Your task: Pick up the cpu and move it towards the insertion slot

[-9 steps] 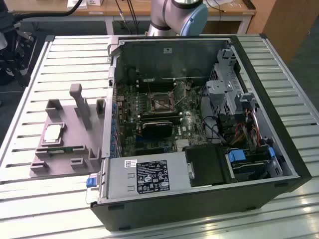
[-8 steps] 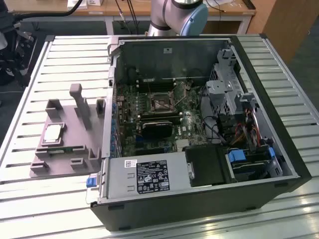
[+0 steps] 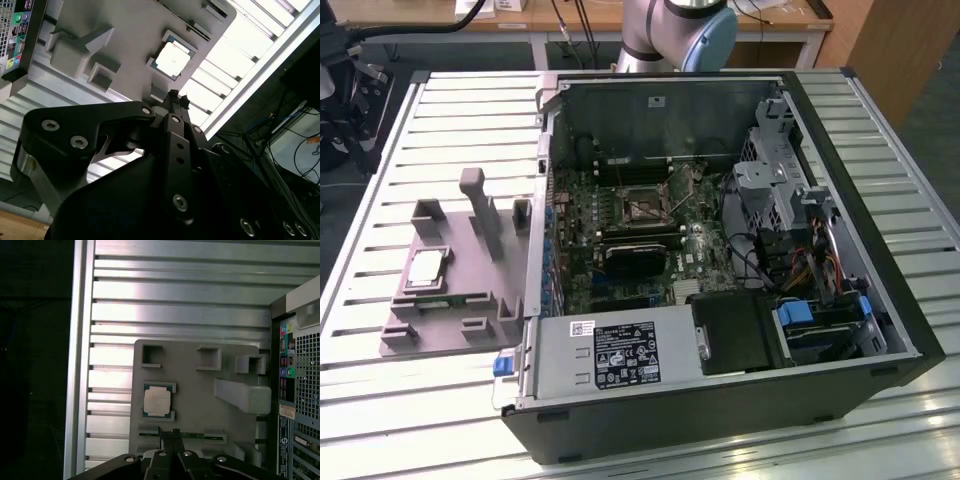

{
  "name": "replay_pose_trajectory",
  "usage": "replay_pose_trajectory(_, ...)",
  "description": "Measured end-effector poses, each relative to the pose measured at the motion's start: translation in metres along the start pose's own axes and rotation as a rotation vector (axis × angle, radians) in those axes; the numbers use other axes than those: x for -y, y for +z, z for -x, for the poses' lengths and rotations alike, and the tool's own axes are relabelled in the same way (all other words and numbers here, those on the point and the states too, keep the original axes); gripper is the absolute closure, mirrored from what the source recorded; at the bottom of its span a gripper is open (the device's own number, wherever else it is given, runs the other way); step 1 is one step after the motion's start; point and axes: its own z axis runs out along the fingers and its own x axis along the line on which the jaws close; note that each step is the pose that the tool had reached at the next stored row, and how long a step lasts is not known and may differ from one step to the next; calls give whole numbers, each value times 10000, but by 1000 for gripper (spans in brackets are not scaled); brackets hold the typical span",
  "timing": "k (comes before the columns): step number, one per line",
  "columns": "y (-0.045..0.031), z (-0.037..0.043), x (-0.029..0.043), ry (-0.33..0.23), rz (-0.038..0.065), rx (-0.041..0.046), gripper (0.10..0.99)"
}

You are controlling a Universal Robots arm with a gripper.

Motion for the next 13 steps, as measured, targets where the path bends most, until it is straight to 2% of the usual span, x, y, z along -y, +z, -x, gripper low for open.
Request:
replay_pose_trajectory(6,14,-3,1,-1,1,6,984)
replay_pose_trajectory(13,135,-32,10,-2,-1,52,984)
